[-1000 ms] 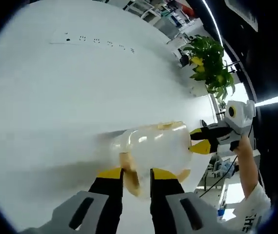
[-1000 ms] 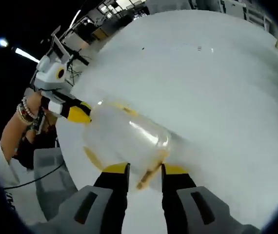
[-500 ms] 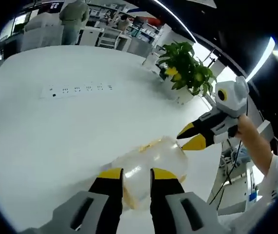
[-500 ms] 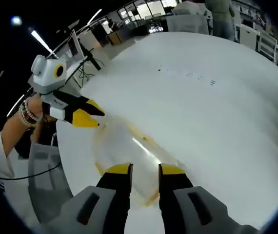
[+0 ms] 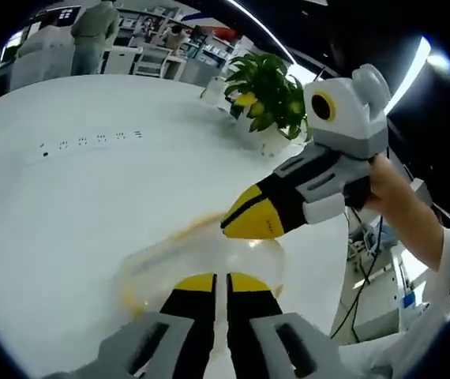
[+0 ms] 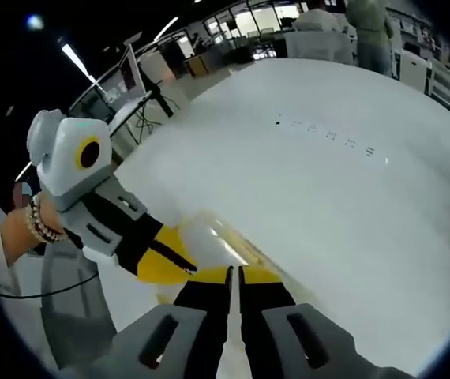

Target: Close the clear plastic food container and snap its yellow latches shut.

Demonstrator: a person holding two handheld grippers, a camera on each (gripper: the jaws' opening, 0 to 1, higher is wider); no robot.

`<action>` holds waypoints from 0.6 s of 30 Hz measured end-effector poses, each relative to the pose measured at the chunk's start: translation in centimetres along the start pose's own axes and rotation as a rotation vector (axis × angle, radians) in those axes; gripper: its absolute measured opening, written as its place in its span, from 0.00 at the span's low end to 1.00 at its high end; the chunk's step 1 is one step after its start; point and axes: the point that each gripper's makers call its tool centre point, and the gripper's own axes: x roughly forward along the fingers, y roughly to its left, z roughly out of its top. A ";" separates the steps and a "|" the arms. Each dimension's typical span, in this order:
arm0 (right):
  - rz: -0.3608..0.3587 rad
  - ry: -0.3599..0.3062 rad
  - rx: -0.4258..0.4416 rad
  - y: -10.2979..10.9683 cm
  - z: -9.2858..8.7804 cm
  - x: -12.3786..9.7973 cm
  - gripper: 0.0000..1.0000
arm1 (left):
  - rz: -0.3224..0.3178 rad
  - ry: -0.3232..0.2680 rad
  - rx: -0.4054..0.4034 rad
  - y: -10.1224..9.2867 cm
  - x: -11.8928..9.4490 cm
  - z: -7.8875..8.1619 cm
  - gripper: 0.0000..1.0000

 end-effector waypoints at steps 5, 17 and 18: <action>0.004 0.009 0.003 -0.4 0.6 1.0 0.00 | -0.009 0.011 0.014 -0.2 0.5 -0.7 0.00; -0.018 0.003 -0.004 -1.8 1.4 1.3 0.00 | -0.066 0.078 0.096 -2.5 0.0 -2.8 0.00; -0.021 0.004 -0.007 -1.9 1.4 1.4 0.00 | -0.072 0.084 0.105 -2.9 -0.1 -3.0 0.00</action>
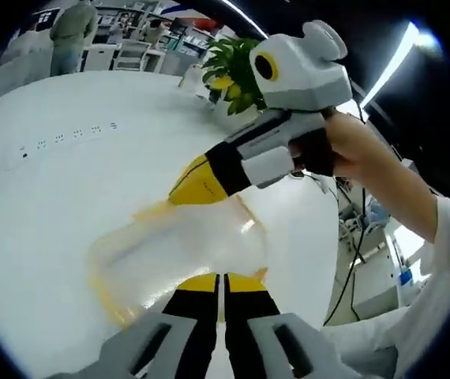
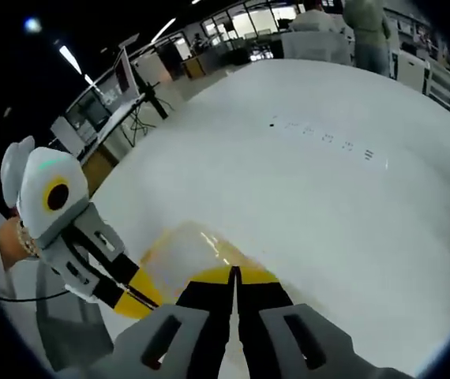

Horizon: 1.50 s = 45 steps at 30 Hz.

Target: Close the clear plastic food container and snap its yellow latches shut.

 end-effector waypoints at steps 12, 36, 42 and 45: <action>0.022 0.004 -0.010 0.5 -0.3 -0.1 0.00 | 0.045 0.049 0.308 -1.9 -0.3 -2.9 0.00; 0.068 0.358 -0.584 0.9 -2.2 -0.3 0.35 | 0.129 -0.030 1.105 -2.3 0.3 1.4 0.20; 0.143 0.484 -0.631 1.9 -2.6 0.3 0.35 | 0.163 0.022 1.121 -1.6 0.4 1.5 0.19; 0.144 0.514 -0.653 1.9 -2.5 0.5 0.37 | 0.142 0.052 1.018 -1.1 0.0 1.2 0.20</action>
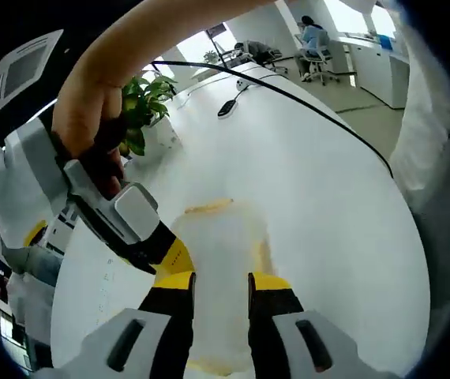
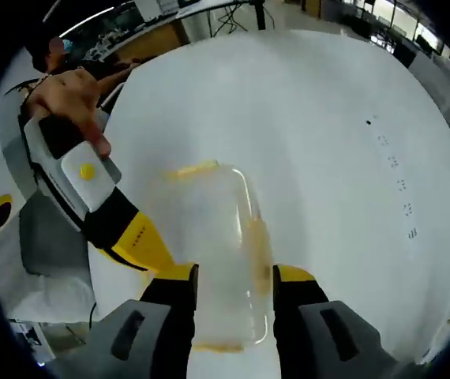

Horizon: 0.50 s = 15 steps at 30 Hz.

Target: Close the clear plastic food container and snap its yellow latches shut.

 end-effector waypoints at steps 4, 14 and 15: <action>0.029 0.032 -0.010 0.0 -0.1 0.0 0.36 | -0.072 -0.012 -0.140 -0.6 -0.6 -0.2 0.37; 0.052 0.045 -0.029 0.3 -0.5 0.0 0.35 | -0.077 0.068 -0.047 -1.2 0.5 -1.9 0.34; 0.053 0.047 -0.031 0.3 -0.5 0.0 0.34 | -0.078 0.066 -0.047 -1.2 0.6 -1.9 0.33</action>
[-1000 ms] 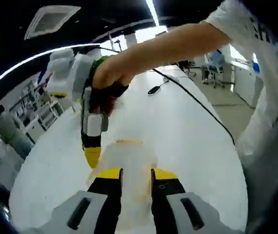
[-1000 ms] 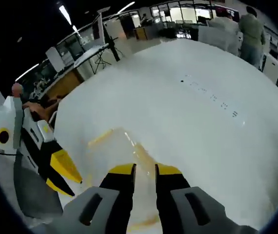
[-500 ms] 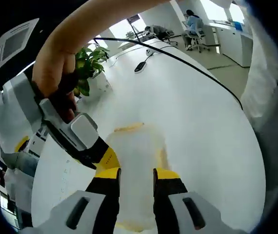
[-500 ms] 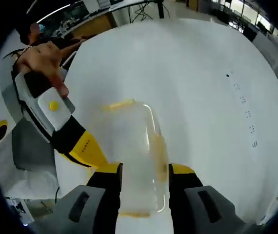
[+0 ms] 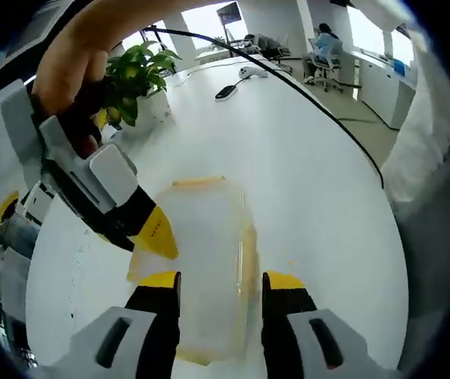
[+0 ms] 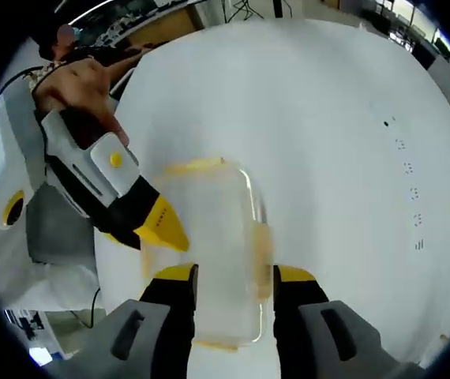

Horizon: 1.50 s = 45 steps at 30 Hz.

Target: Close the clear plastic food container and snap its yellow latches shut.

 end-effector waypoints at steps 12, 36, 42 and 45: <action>0.002 0.032 -0.035 -0.8 0.3 0.2 0.33 | 0.066 0.027 0.024 0.0 0.5 0.0 0.30; 0.000 0.054 -0.033 0.6 -0.3 0.3 0.31 | 0.198 0.008 0.088 0.9 0.4 -0.1 0.22; 0.001 0.053 -0.026 0.1 -0.2 0.4 0.30 | 0.155 0.004 0.105 -0.2 1.1 0.3 0.22; 0.009 0.058 -0.023 0.2 -0.2 0.5 0.30 | 0.153 -0.001 0.108 -0.1 1.0 0.4 0.22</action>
